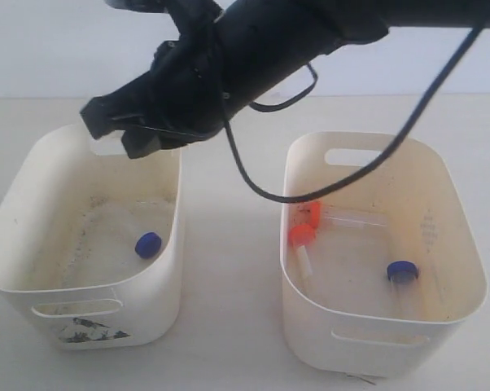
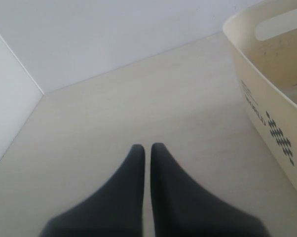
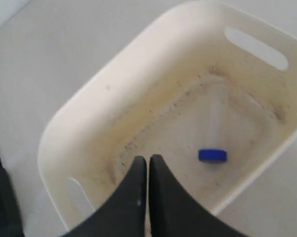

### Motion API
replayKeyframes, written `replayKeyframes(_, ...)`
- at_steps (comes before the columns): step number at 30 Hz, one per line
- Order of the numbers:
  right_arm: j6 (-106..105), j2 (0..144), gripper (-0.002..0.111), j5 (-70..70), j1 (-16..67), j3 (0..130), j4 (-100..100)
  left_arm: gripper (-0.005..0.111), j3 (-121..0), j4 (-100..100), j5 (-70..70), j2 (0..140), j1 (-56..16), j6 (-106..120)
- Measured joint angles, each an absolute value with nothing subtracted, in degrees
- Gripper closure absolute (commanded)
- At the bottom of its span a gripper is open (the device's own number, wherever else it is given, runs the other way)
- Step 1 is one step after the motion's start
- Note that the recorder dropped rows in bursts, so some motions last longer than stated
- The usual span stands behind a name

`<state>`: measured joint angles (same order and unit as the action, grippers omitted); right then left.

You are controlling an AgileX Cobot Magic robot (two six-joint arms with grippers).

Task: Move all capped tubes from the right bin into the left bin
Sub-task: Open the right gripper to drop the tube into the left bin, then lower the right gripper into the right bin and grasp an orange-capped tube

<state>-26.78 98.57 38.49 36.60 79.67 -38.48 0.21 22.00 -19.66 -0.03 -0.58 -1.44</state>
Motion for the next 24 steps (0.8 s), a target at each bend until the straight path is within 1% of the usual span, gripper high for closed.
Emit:
replayKeyframes(8, -14.3, 86.3, 0.107, 41.3, 36.6, 68.2, -12.8, 0.102, 0.2, 22.0, -19.7, 0.0, -0.6, -1.4)
replayKeyframes(13, -11.5, 80.6, 0.109, 48.8, 36.6, 65.9, 6.6, 0.102, 0.2, 22.0, -19.7, 0.0, -0.6, -1.4)
replayKeyframes(16, -14.3, 79.8, 0.109, 54.6, 36.6, 66.0, 18.2, 0.102, 0.2, 22.0, -19.7, 0.0, -0.6, -1.4)
replayKeyframes(18, -19.5, 79.8, 0.109, 57.0, 36.6, 66.0, 21.6, 0.102, 0.2, 22.0, -19.7, 0.0, -0.6, -1.4)
replayKeyframes(21, -28.5, 80.3, 0.109, 56.9, 36.6, 65.9, 22.4, 0.102, 0.2, 22.0, -19.7, 0.0, -0.6, -1.4)
replayKeyframes(24, -30.7, 81.4, 0.109, 53.8, 35.9, 65.6, 22.4, 0.102, 0.2, 22.0, -19.7, 0.0, -0.6, -1.4)
